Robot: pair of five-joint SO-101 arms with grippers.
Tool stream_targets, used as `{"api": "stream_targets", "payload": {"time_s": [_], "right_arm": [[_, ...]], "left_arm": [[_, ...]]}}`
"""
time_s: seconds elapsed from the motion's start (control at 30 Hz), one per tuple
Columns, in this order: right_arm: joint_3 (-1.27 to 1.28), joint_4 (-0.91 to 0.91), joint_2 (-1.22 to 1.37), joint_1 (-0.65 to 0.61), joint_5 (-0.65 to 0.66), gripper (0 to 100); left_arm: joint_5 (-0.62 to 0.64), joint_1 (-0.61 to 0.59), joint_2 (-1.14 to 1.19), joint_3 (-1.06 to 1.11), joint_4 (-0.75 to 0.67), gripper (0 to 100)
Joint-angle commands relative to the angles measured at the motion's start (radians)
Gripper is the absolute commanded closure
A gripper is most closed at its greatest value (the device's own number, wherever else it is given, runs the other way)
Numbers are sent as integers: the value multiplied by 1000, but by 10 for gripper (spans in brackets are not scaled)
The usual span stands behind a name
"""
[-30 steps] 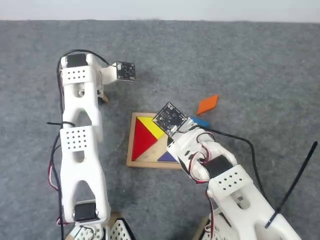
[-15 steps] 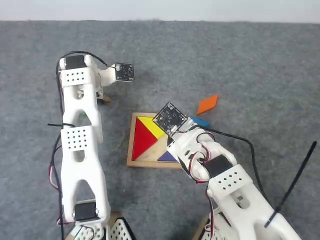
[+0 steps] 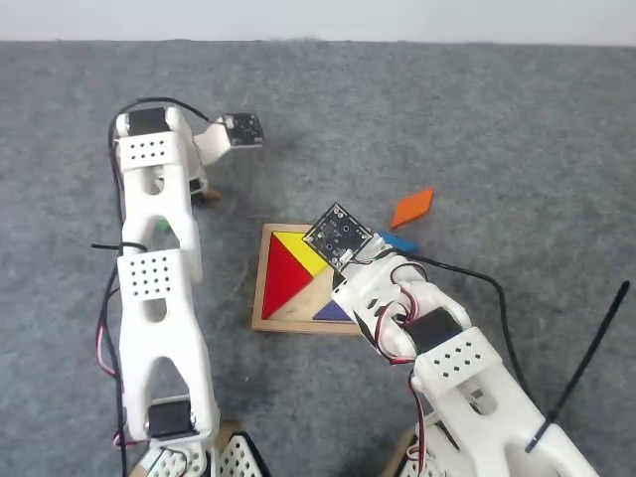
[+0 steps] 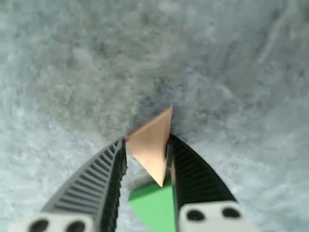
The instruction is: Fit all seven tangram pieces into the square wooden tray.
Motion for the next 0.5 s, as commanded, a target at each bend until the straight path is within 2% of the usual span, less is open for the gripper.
{"api": "stream_targets", "payload": {"time_s": [0.0, 0.47], "right_arm": [[-8, 4, -39, -7, -3, 972], [-8, 4, -39, -7, -3, 972]], "left_arm": [[110, -5, -60, 53, 29, 987], [470, 34, -384, 483, 29, 987]]}}
